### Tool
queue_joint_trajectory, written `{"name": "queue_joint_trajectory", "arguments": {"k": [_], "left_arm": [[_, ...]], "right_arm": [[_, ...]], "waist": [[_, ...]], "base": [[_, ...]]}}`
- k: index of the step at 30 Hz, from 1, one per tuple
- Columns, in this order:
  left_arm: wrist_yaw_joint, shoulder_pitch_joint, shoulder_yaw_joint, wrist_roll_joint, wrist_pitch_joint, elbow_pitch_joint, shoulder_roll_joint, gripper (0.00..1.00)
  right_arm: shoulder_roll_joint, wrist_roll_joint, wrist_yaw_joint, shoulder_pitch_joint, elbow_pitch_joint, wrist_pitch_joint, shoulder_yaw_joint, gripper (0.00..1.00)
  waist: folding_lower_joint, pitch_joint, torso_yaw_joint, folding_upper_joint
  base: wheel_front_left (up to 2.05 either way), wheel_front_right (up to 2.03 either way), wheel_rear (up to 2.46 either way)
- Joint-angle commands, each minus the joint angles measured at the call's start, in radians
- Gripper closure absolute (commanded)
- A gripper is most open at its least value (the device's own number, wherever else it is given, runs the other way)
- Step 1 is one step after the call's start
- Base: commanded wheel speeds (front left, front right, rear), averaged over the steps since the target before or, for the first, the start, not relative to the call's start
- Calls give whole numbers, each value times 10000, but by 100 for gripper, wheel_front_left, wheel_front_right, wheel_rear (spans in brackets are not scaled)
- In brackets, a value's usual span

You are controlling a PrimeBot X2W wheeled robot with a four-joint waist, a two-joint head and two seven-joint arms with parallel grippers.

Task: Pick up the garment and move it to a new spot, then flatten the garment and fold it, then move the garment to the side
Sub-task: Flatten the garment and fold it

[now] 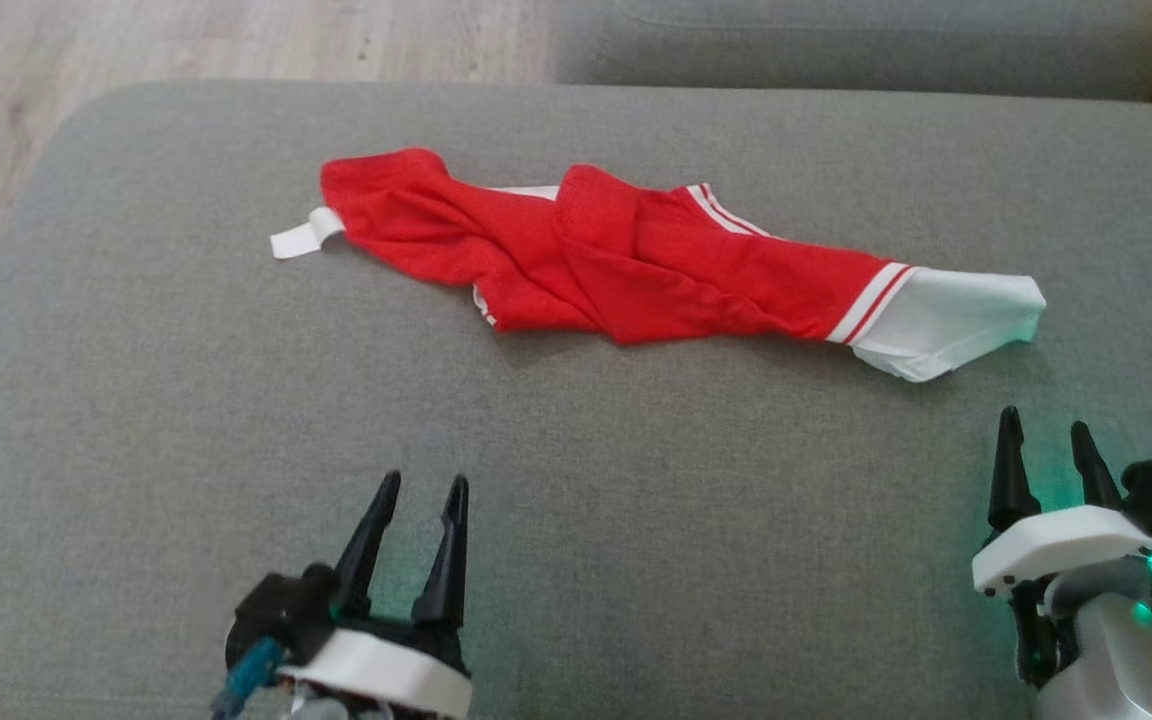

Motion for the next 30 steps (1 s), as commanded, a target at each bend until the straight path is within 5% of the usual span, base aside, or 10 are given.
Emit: {"name": "queue_joint_trajectory", "arguments": {"k": [1, 22, 23, 24, 25, 30], "left_arm": [[17, -496, 230, 34, -95, -334, -3, 0], [17, -751, -62, -121, -95, -433, -3, 0], [17, -747, -56, -121, -95, -433, -3, 0], [17, -744, -44, -118, -95, -432, -3, 0], [17, -733, -13, -109, -95, -431, -3, 0], [17, -595, 175, 100, -95, -380, -3, 0]], "right_arm": [[35, 15, -17, -407, -235, -64, 313, 0], [-525, -2673, -17, -2620, 2977, 232, -1097, 0], [-521, -2855, -17, -2637, 3184, 320, -1249, 25], [-493, -3003, -17, -2639, 3369, 368, -1369, 93], [-445, -3098, -17, -2627, 3527, 363, -1489, 100], [-203, -3409, -17, -2308, 3983, 69, -1911, 100]], "waist": [[1, 152, -78, 0], [1, 1099, 1249, 0], [1, 1105, 1267, 0], [1, 1101, 1274, 0], [1, 1084, 1255, 0], [1, 718, 779, 0]], "base": [[0, 0, 0], [0, 0, 0], [0, 0, 0], [0, 0, 0], [0, 0, 0], [0, 0, 0]]}}
